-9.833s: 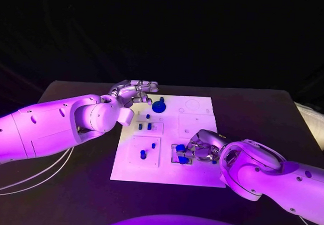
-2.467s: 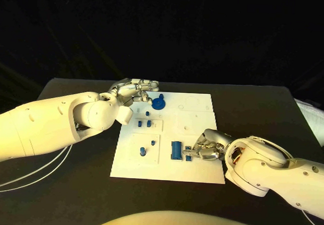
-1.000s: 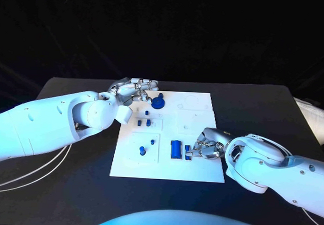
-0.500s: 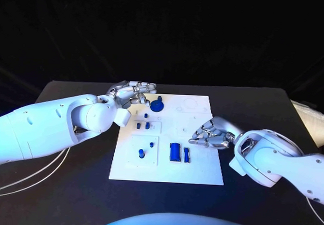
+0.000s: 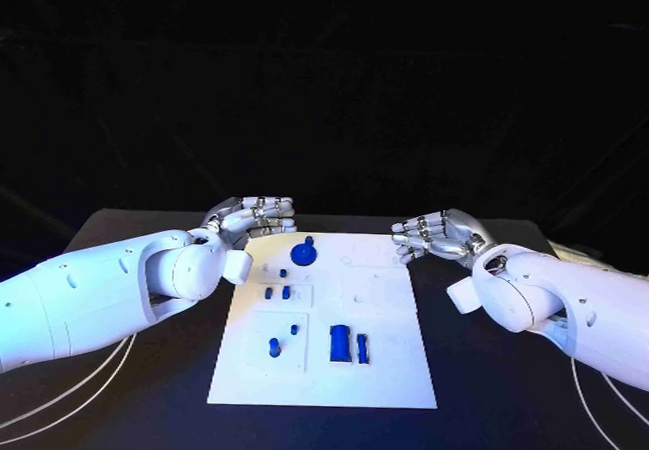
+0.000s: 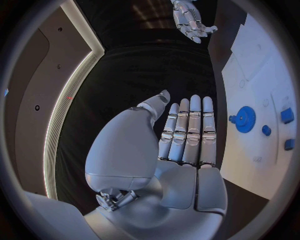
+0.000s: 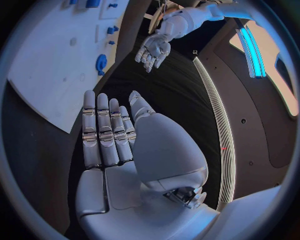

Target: Assemble the parts on the task board

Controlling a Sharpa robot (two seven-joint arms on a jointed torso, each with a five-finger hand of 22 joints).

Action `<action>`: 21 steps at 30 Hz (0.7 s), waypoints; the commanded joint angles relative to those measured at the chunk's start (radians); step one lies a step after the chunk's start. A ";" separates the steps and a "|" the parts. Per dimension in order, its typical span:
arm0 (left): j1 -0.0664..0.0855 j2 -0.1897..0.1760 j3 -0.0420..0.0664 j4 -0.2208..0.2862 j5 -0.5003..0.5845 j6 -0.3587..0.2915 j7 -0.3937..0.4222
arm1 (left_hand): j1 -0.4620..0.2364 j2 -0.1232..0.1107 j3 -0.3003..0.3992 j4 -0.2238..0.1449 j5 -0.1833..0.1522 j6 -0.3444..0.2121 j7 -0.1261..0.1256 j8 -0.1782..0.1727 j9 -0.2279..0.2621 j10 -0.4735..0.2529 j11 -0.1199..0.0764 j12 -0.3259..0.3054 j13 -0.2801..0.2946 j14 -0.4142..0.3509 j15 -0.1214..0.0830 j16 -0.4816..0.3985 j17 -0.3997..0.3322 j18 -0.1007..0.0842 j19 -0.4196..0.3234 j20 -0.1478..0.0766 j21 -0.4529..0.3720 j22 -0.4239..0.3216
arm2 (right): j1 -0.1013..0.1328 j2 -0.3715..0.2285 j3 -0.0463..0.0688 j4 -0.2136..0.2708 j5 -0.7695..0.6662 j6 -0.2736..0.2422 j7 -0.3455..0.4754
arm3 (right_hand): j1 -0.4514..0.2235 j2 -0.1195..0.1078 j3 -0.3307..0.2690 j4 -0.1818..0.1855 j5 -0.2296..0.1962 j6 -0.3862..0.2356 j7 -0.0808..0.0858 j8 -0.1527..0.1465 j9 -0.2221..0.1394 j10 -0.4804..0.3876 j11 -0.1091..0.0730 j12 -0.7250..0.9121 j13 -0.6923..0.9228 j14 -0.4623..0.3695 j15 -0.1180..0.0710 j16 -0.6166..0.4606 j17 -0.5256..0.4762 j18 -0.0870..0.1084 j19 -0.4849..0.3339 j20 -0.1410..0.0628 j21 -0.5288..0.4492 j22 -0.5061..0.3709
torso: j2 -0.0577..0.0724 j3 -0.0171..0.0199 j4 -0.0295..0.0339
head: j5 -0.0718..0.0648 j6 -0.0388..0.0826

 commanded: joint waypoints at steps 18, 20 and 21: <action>-0.026 0.037 0.003 -0.033 0.009 -0.121 0.087 | -0.646 0.123 -0.193 -0.009 -0.061 -0.483 -0.087 -0.122 -0.067 -0.533 -0.056 -0.143 -0.064 -0.461 -0.105 -0.275 -0.185 -0.064 -0.417 -0.086 -0.210 -0.326 | -0.014 0.080 0.010 -0.113 0.242 -0.021 0.165 | -0.713 -0.021 -0.012 -0.069 -0.081 -0.475 -0.076 -0.069 -0.151 -0.523 -0.060 -0.098 -0.242 -0.488 -0.084 -0.138 -0.233 -0.068 -0.406 -0.094 -0.256 -0.241 | -0.057 0.0056 0.0203 | -0.013 0.080; -0.033 0.032 0.004 -0.008 -0.002 -0.162 0.102 | -0.702 0.123 -0.208 -0.009 -0.061 -0.524 -0.093 -0.122 -0.067 -0.578 -0.063 -0.143 -0.064 -0.501 -0.105 -0.284 -0.193 -0.078 -0.452 -0.096 -0.210 -0.344 | -0.021 0.077 0.012 -0.088 0.263 -0.061 0.182 | -0.769 -0.021 -0.012 -0.069 -0.088 -0.512 -0.084 -0.069 -0.151 -0.566 -0.134 -0.098 -0.242 -0.534 -0.084 -0.138 -0.241 -0.072 -0.448 -0.101 -0.267 -0.250 | -0.068 0.0071 0.0276 | -0.017 0.093; -0.037 0.030 0.004 0.006 -0.008 -0.185 0.110 | -0.725 0.123 -0.215 -0.009 -0.061 -0.541 -0.096 -0.122 -0.067 -0.597 -0.136 -0.143 -0.064 -0.519 -0.105 -0.286 -0.196 -0.078 -0.466 -0.100 -0.210 -0.351 | -0.025 0.076 0.013 -0.073 0.274 -0.084 0.191 | -0.796 -0.021 -0.012 -0.069 -0.091 -0.530 -0.087 -0.069 -0.151 -0.586 -0.134 -0.098 -0.242 -0.557 -0.084 -0.138 -0.244 -0.079 -0.468 -0.105 -0.272 -0.255 | -0.072 0.0077 0.0304 | -0.018 0.099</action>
